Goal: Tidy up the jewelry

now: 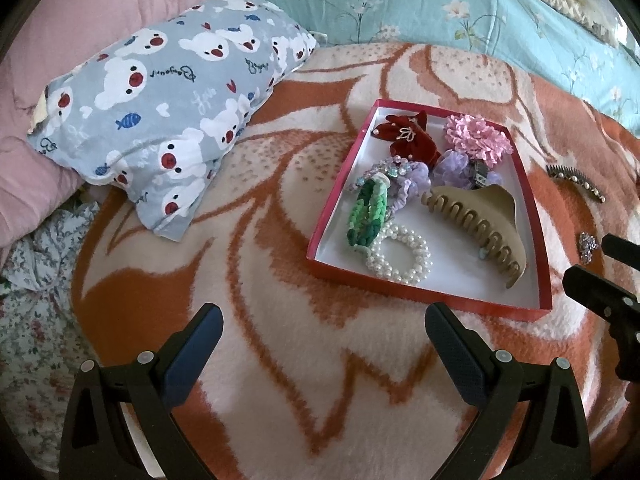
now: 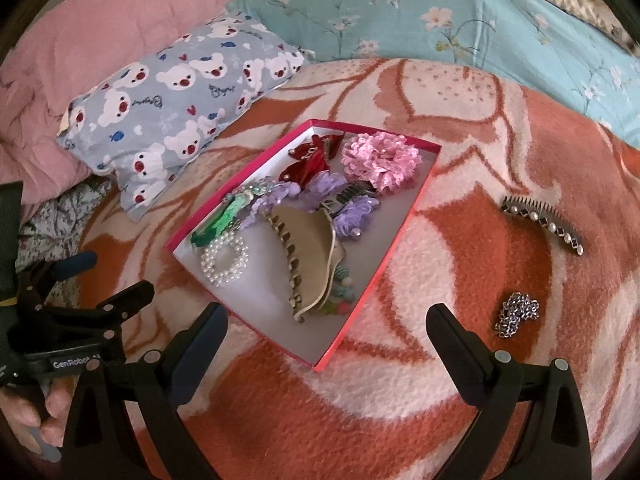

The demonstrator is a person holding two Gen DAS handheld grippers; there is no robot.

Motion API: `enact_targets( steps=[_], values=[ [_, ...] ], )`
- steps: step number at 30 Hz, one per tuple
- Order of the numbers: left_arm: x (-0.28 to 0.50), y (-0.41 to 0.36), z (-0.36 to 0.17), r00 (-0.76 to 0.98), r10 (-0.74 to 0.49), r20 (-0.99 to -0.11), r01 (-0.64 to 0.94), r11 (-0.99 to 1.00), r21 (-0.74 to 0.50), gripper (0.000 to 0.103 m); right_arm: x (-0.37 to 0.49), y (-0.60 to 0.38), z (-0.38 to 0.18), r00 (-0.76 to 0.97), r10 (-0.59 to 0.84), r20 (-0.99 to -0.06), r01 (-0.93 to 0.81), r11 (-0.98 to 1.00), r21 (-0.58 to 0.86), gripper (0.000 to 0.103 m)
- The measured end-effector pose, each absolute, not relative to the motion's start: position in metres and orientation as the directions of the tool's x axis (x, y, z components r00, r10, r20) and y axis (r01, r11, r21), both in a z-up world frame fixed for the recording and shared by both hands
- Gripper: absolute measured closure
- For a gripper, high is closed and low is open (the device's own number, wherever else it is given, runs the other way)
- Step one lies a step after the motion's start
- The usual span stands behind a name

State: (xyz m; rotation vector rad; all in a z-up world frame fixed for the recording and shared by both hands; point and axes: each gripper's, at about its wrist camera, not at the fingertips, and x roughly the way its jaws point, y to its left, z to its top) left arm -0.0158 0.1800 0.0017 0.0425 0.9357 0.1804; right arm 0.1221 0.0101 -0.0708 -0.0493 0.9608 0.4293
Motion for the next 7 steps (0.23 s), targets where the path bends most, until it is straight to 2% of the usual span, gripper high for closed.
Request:
enact_targets(
  steps=[7],
  values=[
    [-0.0068, 0.1769, 0.0008, 0.595, 0.145, -0.790, -0.128, 0.988, 0.085, 0.001, 0.1280, 0.0013, -0.0792, 0.491, 0.336, -0.804, -0.320, 0.928, 0.192, 0.003]
  ],
)
